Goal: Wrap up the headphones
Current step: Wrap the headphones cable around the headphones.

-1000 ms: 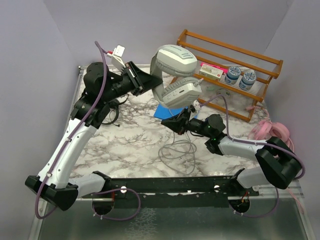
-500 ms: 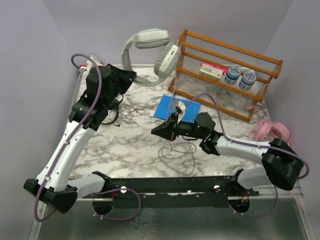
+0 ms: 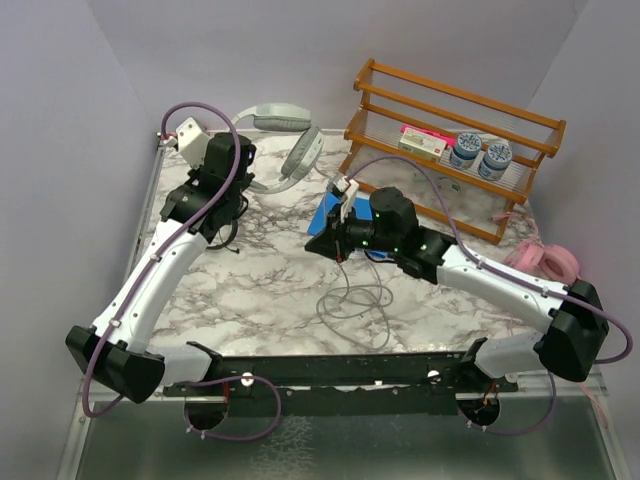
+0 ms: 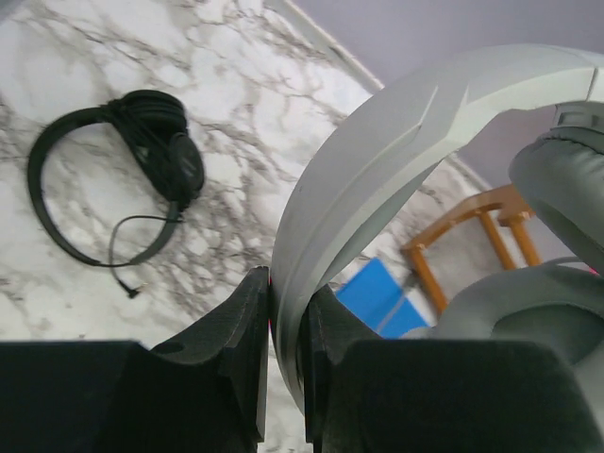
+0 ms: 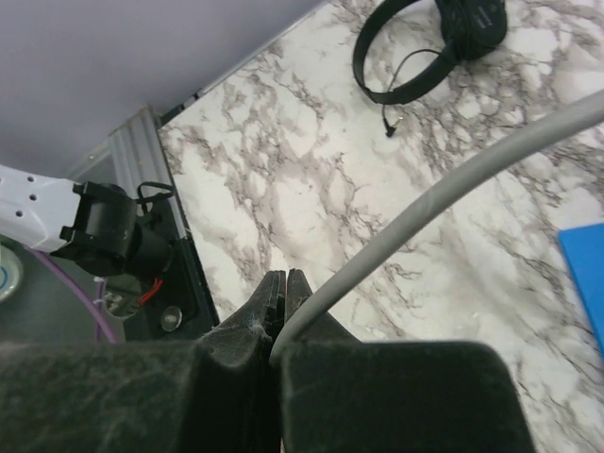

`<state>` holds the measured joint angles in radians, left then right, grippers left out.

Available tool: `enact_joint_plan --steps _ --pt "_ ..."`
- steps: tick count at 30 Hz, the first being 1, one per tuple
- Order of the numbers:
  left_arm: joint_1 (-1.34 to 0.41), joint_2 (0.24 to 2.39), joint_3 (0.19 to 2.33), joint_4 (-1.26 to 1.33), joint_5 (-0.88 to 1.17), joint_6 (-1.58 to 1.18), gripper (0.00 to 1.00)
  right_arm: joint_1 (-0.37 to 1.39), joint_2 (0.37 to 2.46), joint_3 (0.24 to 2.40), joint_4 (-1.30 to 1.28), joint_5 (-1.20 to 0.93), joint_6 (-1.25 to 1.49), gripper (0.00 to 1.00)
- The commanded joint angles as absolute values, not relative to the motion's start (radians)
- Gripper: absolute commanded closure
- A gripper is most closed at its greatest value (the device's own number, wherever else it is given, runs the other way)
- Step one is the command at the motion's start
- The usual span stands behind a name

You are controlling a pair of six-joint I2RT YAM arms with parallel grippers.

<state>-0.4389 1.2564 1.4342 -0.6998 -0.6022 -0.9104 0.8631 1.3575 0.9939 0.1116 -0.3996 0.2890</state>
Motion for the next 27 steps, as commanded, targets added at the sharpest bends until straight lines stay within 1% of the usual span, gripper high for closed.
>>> enact_joint_plan --steps 1,3,6,9,12,14,16,19,21,23,27 --pt "-0.440 1.237 1.464 -0.720 -0.782 -0.858 1.00 0.871 1.351 1.138 -0.270 -0.292 0.152 0.99" --pt "-0.439 1.225 1.462 -0.723 -0.772 -0.862 1.00 0.871 1.339 1.144 -0.307 -0.258 0.133 0.99" --pt "-0.439 1.222 1.474 -0.723 -0.712 -0.852 1.00 0.871 1.306 1.096 -0.274 -0.205 0.131 0.99" --pt "-0.439 1.230 1.475 -0.720 -0.661 -0.836 1.00 0.871 1.287 1.079 -0.251 -0.227 0.123 0.98" --pt "-0.439 1.252 1.476 -0.716 -0.640 -0.779 1.00 0.871 1.295 1.105 -0.271 -0.269 0.107 0.99" --pt "-0.439 1.279 1.489 -0.715 -0.599 -0.717 1.00 0.871 1.333 1.157 -0.332 -0.318 0.078 0.99" --pt "-0.439 1.312 1.508 -0.710 -0.513 -0.633 1.00 0.871 1.387 1.235 -0.427 -0.369 0.030 0.99" --pt "-0.441 1.368 1.530 -0.716 -0.388 -0.534 1.00 0.871 1.433 1.348 -0.552 -0.363 -0.047 0.99" --pt "-0.442 1.380 1.515 -0.721 -0.382 -0.523 1.00 0.871 1.429 1.394 -0.588 -0.363 -0.080 0.99" --pt "-0.442 1.380 1.495 -0.721 -0.401 -0.528 1.00 0.871 1.435 1.448 -0.644 -0.411 -0.119 0.99" --pt "-0.442 1.418 1.512 -0.738 -0.368 -0.529 1.00 0.871 1.517 1.633 -0.847 -0.502 -0.190 0.99"
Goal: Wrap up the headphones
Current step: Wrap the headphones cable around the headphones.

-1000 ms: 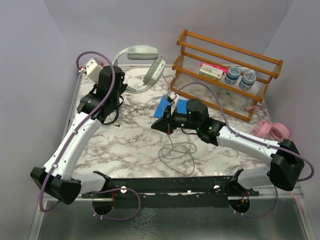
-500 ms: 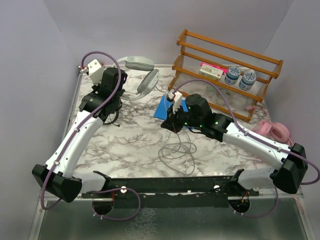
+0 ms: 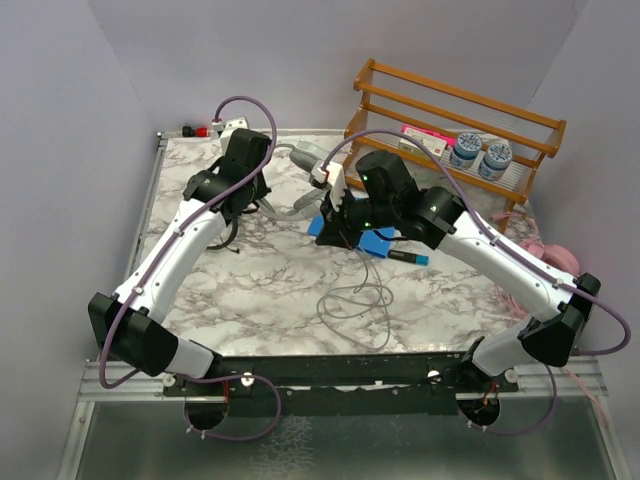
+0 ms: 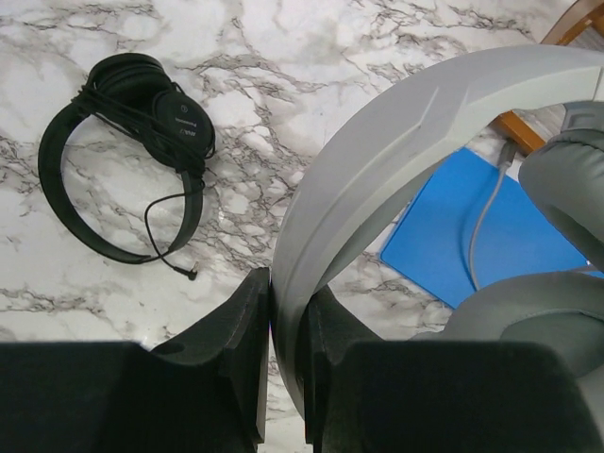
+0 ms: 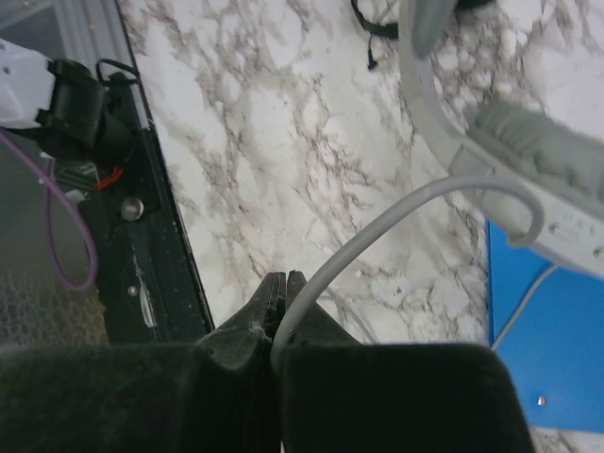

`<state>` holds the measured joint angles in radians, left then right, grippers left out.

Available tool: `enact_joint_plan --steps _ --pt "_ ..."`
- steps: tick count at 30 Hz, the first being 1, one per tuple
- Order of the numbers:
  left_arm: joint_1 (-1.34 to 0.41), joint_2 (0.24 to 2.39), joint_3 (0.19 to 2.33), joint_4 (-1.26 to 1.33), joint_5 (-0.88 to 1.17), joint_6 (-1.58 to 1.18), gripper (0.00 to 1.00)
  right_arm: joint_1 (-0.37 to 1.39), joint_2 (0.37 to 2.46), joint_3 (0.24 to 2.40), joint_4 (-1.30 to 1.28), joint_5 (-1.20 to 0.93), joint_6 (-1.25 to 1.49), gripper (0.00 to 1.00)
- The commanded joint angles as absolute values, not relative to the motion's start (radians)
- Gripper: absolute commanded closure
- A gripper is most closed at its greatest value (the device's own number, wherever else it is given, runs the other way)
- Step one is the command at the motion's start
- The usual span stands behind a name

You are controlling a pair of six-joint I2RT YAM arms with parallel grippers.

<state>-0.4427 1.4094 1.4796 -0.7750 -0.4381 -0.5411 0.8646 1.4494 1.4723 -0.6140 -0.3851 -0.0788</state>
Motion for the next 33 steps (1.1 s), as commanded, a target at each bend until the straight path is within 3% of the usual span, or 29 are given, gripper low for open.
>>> enact_joint_plan --steps 1,14,22,27,33 --pt "-0.442 1.433 1.526 -0.746 -0.341 -0.535 1.00 0.871 1.540 1.662 -0.882 -0.514 -0.209 0.99" --pt "-0.449 1.520 1.513 -0.711 0.059 -0.436 1.00 0.871 1.638 1.844 -1.003 -0.600 -0.305 0.99" --pt "-0.424 1.551 1.572 -0.712 0.299 -0.503 1.00 0.909 1.672 1.797 -1.025 -0.717 -0.377 0.99" --pt "-0.422 1.544 1.588 -0.715 0.260 -0.501 1.00 0.910 1.642 1.763 -1.021 -0.693 -0.379 0.99" --pt "-0.425 1.488 1.507 -0.713 0.080 -0.410 1.00 0.908 1.566 1.776 -0.949 -0.355 -0.287 0.99"
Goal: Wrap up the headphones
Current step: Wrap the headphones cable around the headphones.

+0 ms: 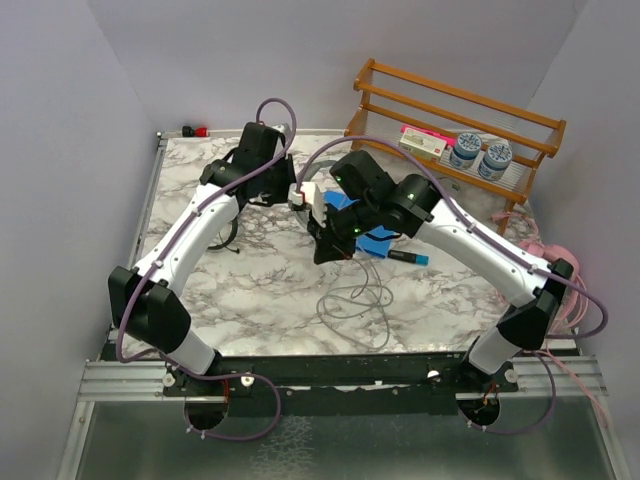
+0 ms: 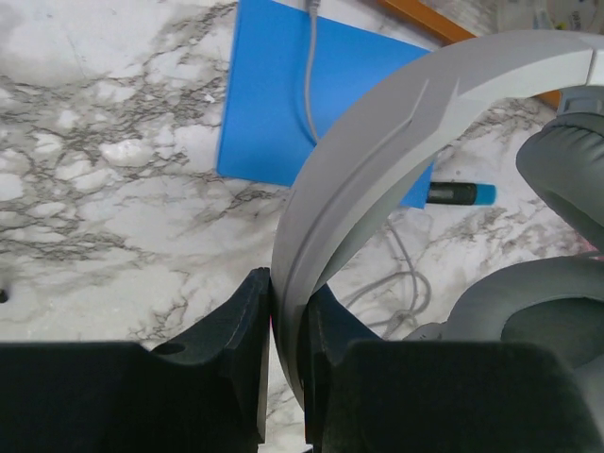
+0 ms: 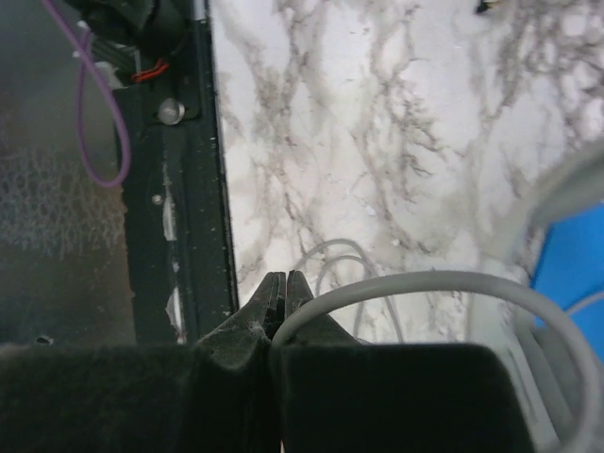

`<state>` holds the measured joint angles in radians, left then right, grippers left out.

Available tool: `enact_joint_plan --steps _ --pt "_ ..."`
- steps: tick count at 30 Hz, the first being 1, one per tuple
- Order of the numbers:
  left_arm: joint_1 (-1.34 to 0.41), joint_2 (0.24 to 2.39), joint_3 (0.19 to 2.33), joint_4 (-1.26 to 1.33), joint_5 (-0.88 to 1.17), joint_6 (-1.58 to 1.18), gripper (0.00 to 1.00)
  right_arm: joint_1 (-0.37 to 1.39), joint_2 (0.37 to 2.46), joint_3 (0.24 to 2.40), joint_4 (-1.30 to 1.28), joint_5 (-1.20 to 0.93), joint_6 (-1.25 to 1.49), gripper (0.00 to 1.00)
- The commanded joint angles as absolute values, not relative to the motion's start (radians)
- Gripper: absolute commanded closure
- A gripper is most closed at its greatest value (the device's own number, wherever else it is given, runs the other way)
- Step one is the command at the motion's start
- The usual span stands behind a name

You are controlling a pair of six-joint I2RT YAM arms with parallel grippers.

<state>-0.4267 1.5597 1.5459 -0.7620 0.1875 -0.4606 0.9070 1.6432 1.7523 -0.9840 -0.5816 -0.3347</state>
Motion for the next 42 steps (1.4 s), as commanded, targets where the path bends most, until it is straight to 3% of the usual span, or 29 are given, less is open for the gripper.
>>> enact_joint_plan --steps 1,7,12,19,25,35,42 --pt "-0.426 1.469 1.477 -0.713 0.023 -0.389 1.00 0.908 1.566 1.798 -0.975 -0.319 -0.286 0.99" --pt "-0.441 1.327 1.309 -0.667 -0.270 -0.225 1.00 0.908 1.585 1.882 -1.087 -0.156 -0.271 0.99" --pt "-0.493 1.268 1.258 -0.666 -0.315 -0.090 1.00 0.909 1.626 1.904 -1.082 0.119 -0.266 0.99" --pt "-0.648 1.250 1.223 -0.692 -0.155 -0.006 1.00 0.909 1.645 1.897 -0.945 0.246 -0.334 0.99" --pt "-0.667 1.185 1.194 -0.703 -0.007 0.048 1.00 0.908 1.558 1.770 -0.733 0.289 -0.374 0.99" --pt "-0.670 1.102 1.177 -0.706 0.299 0.069 1.00 0.896 1.493 1.581 -0.550 0.206 -0.380 0.99" --pt "-0.670 1.041 1.221 -0.703 0.394 0.025 1.00 0.780 1.438 1.457 -0.433 0.083 -0.299 0.97"
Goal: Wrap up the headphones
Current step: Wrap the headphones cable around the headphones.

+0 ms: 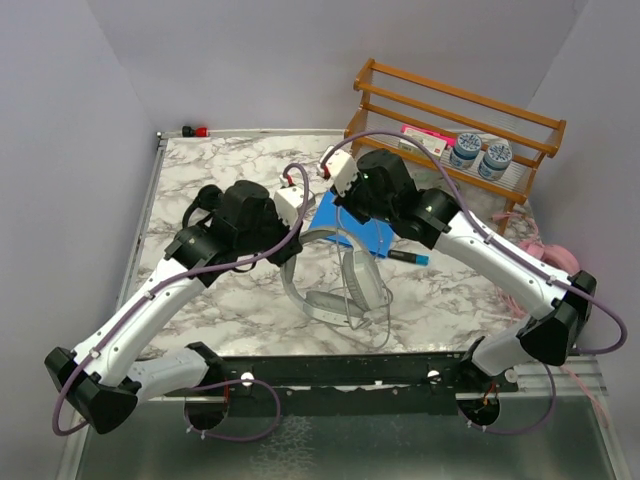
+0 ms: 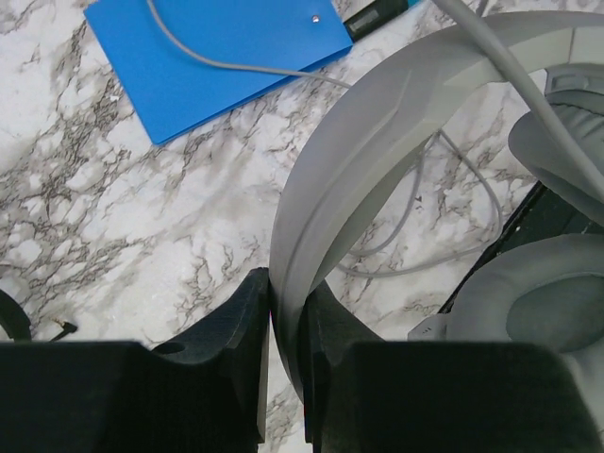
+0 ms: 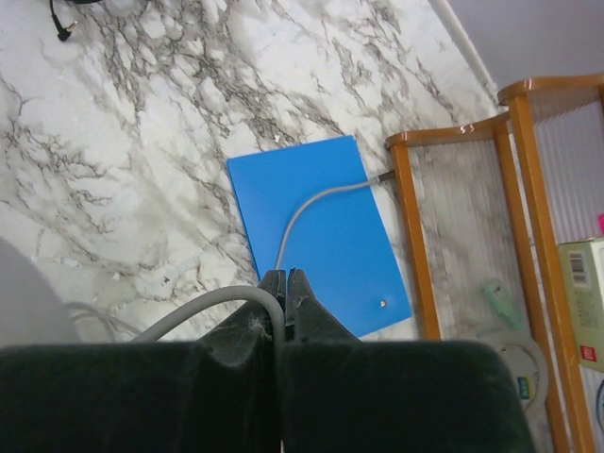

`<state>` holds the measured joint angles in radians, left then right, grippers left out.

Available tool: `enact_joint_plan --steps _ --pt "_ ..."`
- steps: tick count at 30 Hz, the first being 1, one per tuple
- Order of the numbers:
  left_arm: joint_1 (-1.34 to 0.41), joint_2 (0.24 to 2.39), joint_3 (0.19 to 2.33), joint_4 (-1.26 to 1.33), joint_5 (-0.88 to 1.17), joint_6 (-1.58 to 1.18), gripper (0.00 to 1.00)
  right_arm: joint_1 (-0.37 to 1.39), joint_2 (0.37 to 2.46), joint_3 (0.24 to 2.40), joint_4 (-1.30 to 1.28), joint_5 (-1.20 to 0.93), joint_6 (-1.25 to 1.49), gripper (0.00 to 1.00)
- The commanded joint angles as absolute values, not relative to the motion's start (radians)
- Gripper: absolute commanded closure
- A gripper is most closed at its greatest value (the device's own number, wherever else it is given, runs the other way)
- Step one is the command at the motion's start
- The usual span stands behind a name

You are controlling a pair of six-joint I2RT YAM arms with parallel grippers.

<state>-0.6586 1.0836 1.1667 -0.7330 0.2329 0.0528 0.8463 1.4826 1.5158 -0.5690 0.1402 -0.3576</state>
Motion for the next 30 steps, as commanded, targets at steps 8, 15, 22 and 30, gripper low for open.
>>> enact_joint_plan --steps 8,15,22,30 --pt "-0.661 1.091 1.298 -0.693 0.476 -0.128 1.00 0.726 1.330 1.164 -0.105 0.128 -0.185 0.90" --pt "-0.629 1.069 1.330 -0.599 0.545 -0.284 1.00 0.715 1.270 0.918 0.204 0.046 -0.081 0.95" --pt "-0.519 1.070 1.329 -0.442 0.626 -0.537 1.00 0.714 1.207 0.690 0.528 -0.140 0.037 0.96" --pt "-0.407 1.107 1.328 -0.239 0.697 -0.830 1.00 0.715 1.186 0.500 0.864 -0.331 0.113 0.96"
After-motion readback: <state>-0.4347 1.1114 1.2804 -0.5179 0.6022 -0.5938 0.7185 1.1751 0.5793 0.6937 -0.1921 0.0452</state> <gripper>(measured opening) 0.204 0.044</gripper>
